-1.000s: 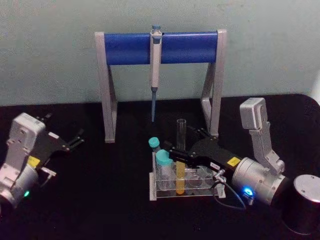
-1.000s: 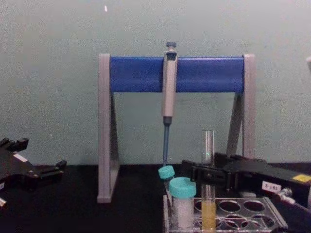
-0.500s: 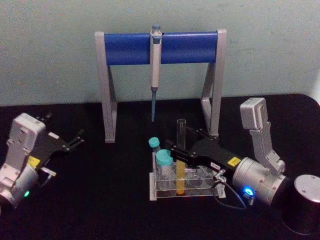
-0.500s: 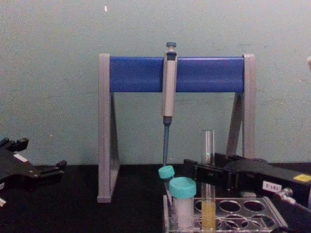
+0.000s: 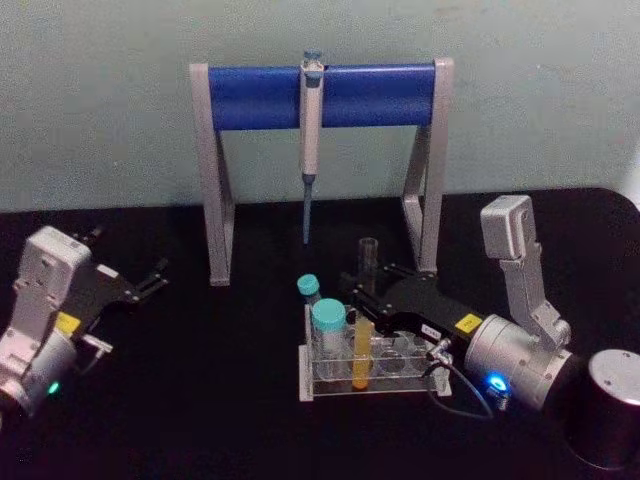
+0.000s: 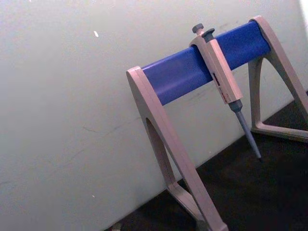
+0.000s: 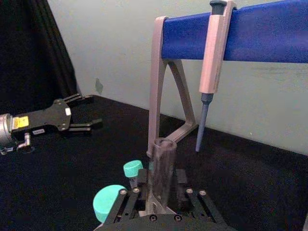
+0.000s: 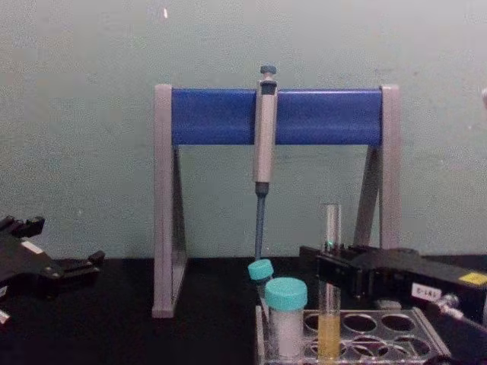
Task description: Pick up the test tube from the test tube rack, shake it, then place it back into the test tube rack.
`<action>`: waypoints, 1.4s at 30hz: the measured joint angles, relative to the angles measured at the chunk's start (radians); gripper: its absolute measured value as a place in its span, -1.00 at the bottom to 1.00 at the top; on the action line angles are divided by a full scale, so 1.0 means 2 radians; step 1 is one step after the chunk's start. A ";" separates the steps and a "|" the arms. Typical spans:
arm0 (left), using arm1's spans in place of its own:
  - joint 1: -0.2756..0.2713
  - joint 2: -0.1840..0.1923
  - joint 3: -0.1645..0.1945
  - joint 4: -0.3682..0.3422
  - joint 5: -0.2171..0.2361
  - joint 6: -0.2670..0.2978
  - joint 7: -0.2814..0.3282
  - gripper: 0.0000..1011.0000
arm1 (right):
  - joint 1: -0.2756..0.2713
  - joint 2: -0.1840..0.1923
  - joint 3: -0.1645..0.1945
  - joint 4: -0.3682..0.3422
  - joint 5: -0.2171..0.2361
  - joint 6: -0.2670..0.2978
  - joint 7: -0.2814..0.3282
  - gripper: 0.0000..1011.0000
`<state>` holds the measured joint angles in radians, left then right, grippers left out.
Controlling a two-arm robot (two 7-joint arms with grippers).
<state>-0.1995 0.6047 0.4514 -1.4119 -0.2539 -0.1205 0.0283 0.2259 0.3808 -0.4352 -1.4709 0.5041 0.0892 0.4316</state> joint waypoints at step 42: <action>0.000 0.000 0.000 0.000 0.000 0.000 0.000 0.98 | -0.013 0.007 -0.009 -0.020 -0.040 -0.047 0.008 -0.54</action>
<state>-0.1995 0.6047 0.4514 -1.4120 -0.2539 -0.1205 0.0283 0.1996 0.3948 -0.4531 -1.5118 0.4238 -0.0054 0.4478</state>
